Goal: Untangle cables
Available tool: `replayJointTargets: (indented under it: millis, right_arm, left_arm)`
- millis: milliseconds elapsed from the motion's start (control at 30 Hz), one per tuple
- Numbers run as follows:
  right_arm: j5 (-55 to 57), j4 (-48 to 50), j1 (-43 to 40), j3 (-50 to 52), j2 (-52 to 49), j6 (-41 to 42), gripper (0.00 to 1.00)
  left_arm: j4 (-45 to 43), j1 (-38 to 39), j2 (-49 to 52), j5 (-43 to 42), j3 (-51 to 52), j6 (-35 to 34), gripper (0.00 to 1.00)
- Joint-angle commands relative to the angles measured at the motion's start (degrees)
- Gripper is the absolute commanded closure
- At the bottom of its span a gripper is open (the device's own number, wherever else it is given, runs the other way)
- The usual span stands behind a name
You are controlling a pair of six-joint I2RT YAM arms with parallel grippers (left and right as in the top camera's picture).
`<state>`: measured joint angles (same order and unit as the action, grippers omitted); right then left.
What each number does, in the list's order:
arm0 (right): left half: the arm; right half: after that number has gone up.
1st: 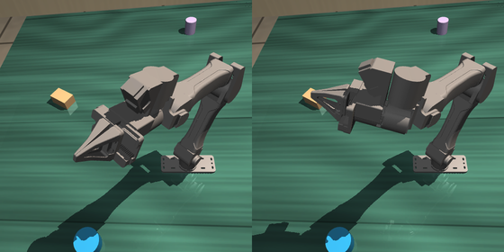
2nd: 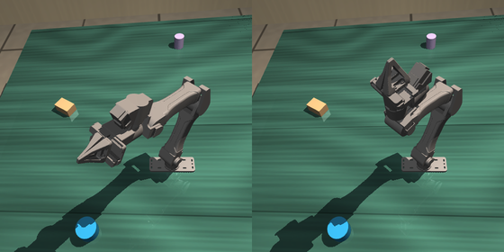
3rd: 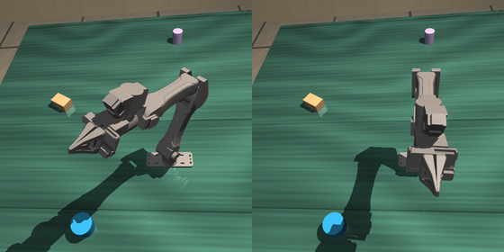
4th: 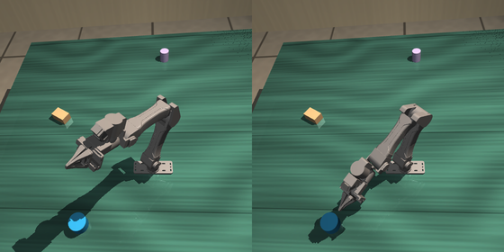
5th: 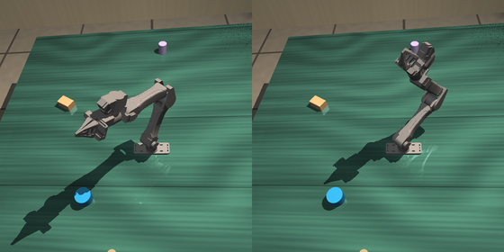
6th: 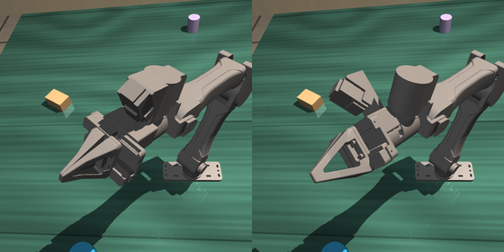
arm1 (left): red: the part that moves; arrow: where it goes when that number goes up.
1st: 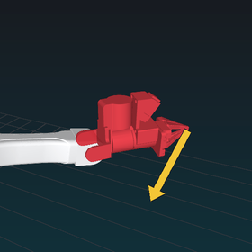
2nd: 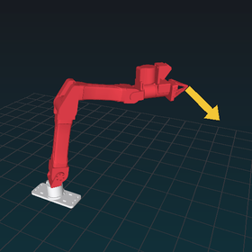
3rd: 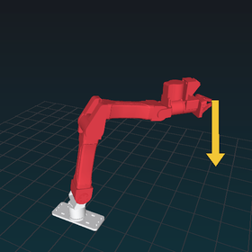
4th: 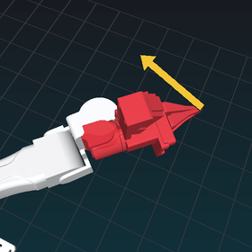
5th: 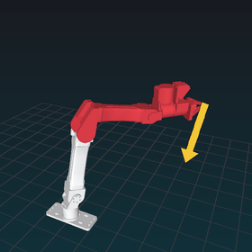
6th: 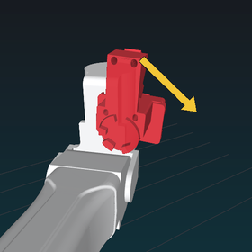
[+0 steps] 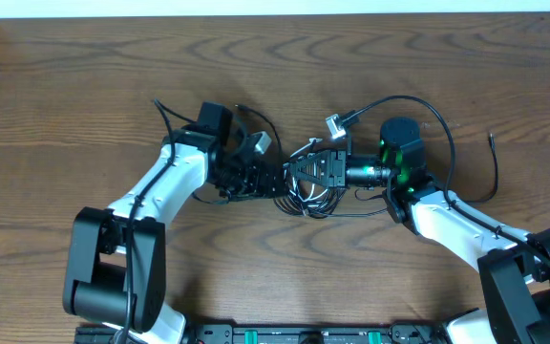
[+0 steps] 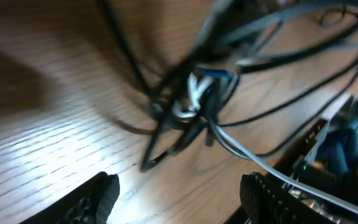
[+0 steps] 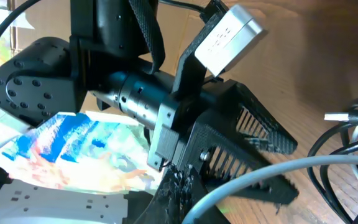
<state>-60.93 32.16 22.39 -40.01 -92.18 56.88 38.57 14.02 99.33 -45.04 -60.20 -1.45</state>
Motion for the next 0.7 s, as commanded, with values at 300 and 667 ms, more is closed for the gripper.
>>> replayJointTargets:
  millis: [300, 667]
  right_arm:
    - [-1.8, 0.2, -0.3, -0.3, 0.9, 0.5, 0.99]
    - [-2.7, 0.2, -0.3, -0.3, 0.9, 0.5, 0.99]
  left_arm:
    - [-3.3, 5.6, 0.0, 1.1, 0.4, 4.0, 0.34]
    - [-4.1, 5.7, 0.0, 4.7, 0.4, 3.8, 0.43]
